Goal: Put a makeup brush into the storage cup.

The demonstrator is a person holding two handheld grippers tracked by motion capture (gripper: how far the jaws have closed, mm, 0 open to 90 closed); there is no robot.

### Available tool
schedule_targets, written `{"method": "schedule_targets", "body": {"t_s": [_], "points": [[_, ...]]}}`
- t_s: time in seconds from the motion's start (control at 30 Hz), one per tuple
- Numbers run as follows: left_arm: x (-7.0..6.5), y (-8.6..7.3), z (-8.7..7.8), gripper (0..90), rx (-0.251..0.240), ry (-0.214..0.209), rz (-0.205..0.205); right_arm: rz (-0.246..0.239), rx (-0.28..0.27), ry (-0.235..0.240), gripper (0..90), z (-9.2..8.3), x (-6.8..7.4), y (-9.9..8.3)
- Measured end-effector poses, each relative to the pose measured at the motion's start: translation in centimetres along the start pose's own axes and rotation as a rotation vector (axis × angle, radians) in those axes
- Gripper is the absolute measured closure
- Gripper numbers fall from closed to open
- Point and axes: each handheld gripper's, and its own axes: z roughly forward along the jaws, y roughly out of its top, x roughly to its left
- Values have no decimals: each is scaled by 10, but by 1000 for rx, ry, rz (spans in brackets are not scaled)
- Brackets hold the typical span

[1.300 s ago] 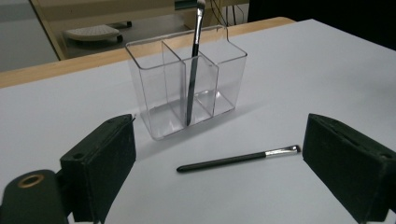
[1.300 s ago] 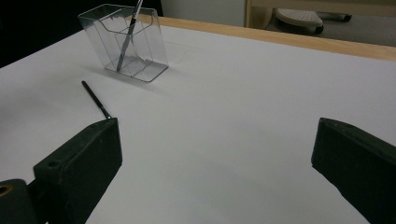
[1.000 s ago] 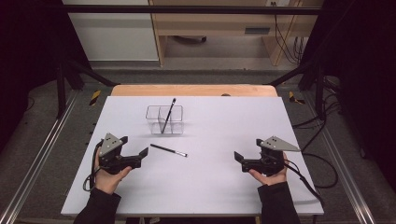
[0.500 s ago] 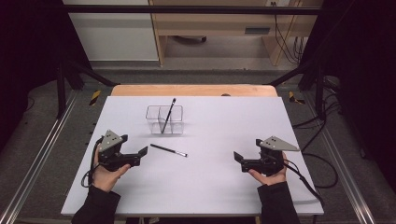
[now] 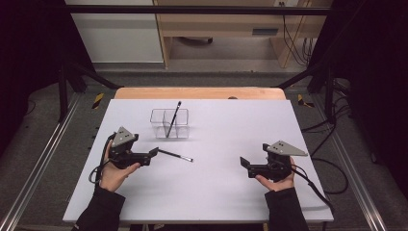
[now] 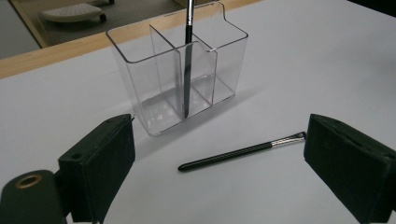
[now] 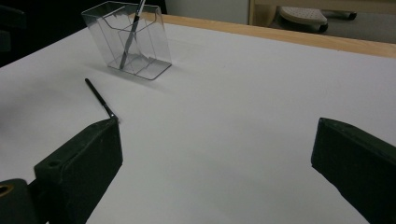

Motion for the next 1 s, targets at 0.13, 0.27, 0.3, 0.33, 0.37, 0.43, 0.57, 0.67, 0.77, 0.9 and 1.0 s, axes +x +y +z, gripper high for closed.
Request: {"method": "schedule_targets", "body": {"t_s": [0.13, 0.27, 0.3, 0.33, 0.37, 0.43, 0.57, 0.67, 0.77, 0.9, 1.0], "points": [[-3, 4, 11, 83, 12, -13, 10, 1, -1, 2, 26, -1, 0, 0], [-4, 4, 21, 91, 40, -16, 29, 6, -7, 2, 26, -2, 0, 1], [-5, 4, 23, 92, 47, -16, 32, 5, -7, 2, 26, -2, 0, 1], [-5, 4, 26, 94, 51, -17, 32, 5, -6, 1, 26, -2, 0, 1], [-5, 4, 29, 95, 60, -18, 36, 1, -5, 0, 26, -1, 0, 1], [-6, 4, 34, 96, 72, -22, 46, 1, -3, 1, 26, -1, 0, 1], [-11, 4, 45, 99, 114, -34, 82, 0, -2, 2, 26, 0, 0, 0], [-14, 3, 53, 100, 138, -37, 100, 1, -1, 3, 26, 0, 0, 0], [-16, 1, 58, 104, 159, -41, 114, 2, 1, 3, 26, 1, 1, 0], [-18, -1, 65, 111, 184, -47, 128, 0, 1, 4, 26, 1, 1, 0], [-20, -3, 72, 118, 207, -55, 144, 0, 4, 5, 27, 2, 1, -1]]}}
